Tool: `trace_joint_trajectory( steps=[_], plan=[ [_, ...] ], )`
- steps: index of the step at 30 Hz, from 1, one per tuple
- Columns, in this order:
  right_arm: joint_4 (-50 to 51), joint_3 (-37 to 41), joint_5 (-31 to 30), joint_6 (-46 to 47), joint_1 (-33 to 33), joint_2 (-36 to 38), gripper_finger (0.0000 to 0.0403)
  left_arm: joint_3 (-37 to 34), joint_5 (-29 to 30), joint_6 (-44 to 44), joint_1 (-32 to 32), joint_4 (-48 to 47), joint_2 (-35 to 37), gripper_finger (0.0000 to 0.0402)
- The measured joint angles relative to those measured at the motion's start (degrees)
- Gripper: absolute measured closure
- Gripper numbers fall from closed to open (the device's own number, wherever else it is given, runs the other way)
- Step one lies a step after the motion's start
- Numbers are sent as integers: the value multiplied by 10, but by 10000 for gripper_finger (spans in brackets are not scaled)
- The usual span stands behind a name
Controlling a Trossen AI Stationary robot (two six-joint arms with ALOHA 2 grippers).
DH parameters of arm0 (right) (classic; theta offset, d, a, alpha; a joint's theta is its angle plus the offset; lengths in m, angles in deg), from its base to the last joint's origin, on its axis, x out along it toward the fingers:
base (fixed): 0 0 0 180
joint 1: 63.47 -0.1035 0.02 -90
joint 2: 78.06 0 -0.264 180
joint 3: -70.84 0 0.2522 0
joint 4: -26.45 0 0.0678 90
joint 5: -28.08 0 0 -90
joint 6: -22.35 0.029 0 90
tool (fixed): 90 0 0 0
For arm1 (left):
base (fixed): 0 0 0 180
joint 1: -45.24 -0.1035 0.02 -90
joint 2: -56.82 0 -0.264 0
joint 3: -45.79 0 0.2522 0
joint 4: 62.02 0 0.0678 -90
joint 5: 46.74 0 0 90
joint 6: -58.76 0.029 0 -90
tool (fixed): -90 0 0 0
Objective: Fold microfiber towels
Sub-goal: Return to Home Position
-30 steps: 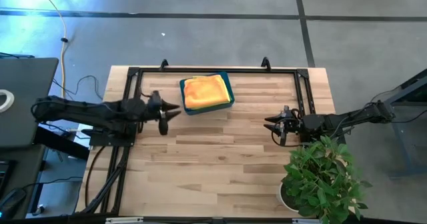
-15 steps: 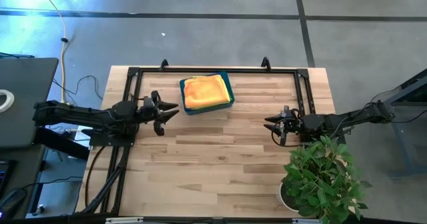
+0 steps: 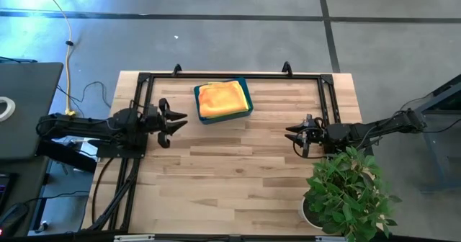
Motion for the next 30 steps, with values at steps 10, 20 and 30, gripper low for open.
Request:
trace_joint_trajectory(
  steps=[10,20,30],
  plan=[
    [0,0,0,0,0,0,256,-55,9,-13,27,67,-1,289],
    [0,0,0,0,0,0,256,-84,55,-1,34,117,0,289],
    [0,0,0,0,0,0,256,-84,288,-133,34,-61,0,289]
  ],
)
